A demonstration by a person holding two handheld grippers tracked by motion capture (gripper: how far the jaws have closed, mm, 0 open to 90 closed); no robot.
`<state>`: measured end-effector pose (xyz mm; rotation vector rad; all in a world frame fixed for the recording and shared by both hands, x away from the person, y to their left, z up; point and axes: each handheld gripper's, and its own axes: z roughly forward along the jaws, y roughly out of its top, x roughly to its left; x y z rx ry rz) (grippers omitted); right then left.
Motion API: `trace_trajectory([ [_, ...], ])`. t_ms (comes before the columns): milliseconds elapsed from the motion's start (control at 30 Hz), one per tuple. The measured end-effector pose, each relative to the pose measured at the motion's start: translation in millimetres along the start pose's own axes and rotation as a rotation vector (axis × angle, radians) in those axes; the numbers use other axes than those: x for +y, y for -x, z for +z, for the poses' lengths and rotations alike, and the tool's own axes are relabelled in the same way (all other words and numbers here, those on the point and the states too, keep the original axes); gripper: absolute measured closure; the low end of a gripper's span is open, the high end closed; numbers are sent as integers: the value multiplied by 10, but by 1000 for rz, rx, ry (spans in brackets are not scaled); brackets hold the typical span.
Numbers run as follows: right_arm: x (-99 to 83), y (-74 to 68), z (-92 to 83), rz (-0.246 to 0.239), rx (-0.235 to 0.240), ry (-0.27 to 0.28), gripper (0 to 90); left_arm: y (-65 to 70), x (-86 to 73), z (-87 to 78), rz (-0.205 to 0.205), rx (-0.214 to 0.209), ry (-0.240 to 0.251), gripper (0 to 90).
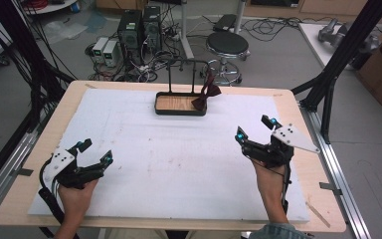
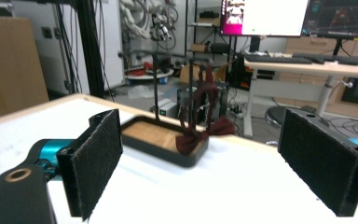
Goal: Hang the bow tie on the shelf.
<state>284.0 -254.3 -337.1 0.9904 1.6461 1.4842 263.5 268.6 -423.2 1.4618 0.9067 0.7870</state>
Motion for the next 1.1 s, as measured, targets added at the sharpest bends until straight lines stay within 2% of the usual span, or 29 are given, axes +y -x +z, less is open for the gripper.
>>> trace_trajectory([
  [333, -454, 160, -221, 23, 28, -25, 114, -7, -3, 13, -3, 4, -6, 158],
  [367, -454, 160, -221, 23, 28, -25, 114, -7, -3, 13, -3, 4, -6, 157],
  [433, -582, 185, -284, 44, 31, -22, 114, -6, -4, 14, -3, 3, -8, 157],
  [600, -749, 203, -346, 52, 32, -39, 114, -9, -5, 15, -4, 6, -10, 157],
  [733, -834, 214, -355, 35, 29, -55, 114, -12, -7, 17, -1, 5, -15, 157],
  [867, -892, 208, -346, 48, 32, -75, 114, -9, -8, 23, -3, 1, -18, 157],
  [1100, -894, 175, -333, 39, 38, -76, 114, -8, -11, 32, -2, 2, -24, 157],
])
